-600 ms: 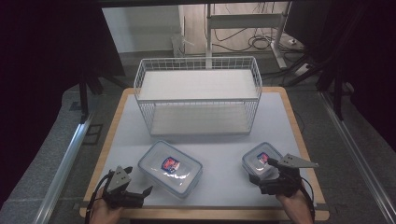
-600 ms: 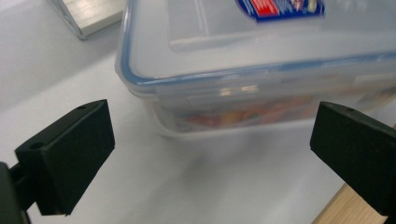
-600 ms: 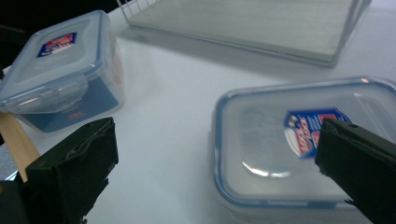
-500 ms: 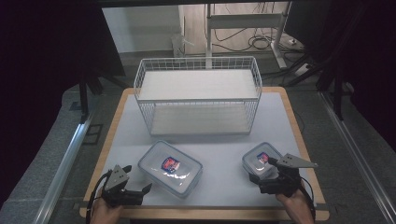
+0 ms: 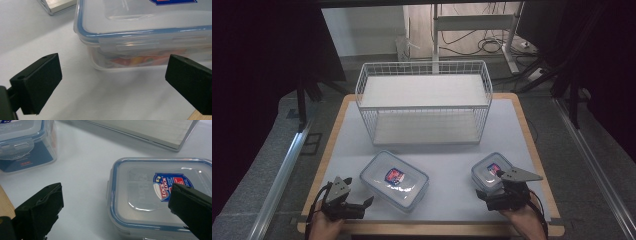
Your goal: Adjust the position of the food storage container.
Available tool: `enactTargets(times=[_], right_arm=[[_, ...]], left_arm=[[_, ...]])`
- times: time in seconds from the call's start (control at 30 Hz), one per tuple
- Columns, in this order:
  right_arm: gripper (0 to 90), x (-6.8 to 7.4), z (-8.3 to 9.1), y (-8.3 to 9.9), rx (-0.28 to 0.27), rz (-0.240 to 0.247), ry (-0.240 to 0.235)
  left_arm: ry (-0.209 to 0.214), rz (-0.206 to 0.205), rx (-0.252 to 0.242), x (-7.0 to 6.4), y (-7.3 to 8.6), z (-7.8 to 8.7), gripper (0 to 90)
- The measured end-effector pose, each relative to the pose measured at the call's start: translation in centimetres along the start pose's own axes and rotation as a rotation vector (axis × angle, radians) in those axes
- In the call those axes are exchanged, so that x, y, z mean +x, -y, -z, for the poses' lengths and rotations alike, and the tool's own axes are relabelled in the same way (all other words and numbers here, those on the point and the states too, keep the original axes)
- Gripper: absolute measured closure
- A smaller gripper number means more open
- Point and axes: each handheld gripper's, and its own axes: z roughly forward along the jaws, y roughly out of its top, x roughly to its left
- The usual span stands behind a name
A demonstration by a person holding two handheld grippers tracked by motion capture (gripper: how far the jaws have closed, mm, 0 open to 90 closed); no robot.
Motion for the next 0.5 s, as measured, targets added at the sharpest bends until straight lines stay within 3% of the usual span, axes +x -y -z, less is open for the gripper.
enactTargets(times=[0.17, 0.37, 0.4, 0.43, 0.47, 0.5], right_arm=[[6.5, 0.0, 0.2, -0.1, -0.011, 0.0, 0.02], [21.2, 0.3, 0.6, -0.4, -0.022, 0.009, 0.039], [29.4, 0.6, 0.6, -0.6, -0.014, 0.01, 0.032], [29.4, 0.6, 0.6, -0.6, -0.014, 0.01, 0.032], [40.2, 0.9, 0.6, -0.7, 0.001, 0.01, 0.017], [43.7, 1.0, 0.5, -0.8, 0.003, 0.014, 0.005]], left_arm=[[0.011, 0.014, -0.023, 0.2, 0.1, 0.1, 0.7], [0.009, 0.004, -0.028, 0.0, 0.0, 0.1, 0.9], [0.002, -0.005, -0.022, -0.1, 0.0, 0.1, 0.9], [0.002, -0.005, -0.022, -0.1, 0.0, 0.1, 0.9], [-0.002, -0.008, -0.023, -0.1, 0.0, 0.1, 0.9], [-0.004, -0.007, -0.022, -0.1, 0.0, 0.1, 0.9]])
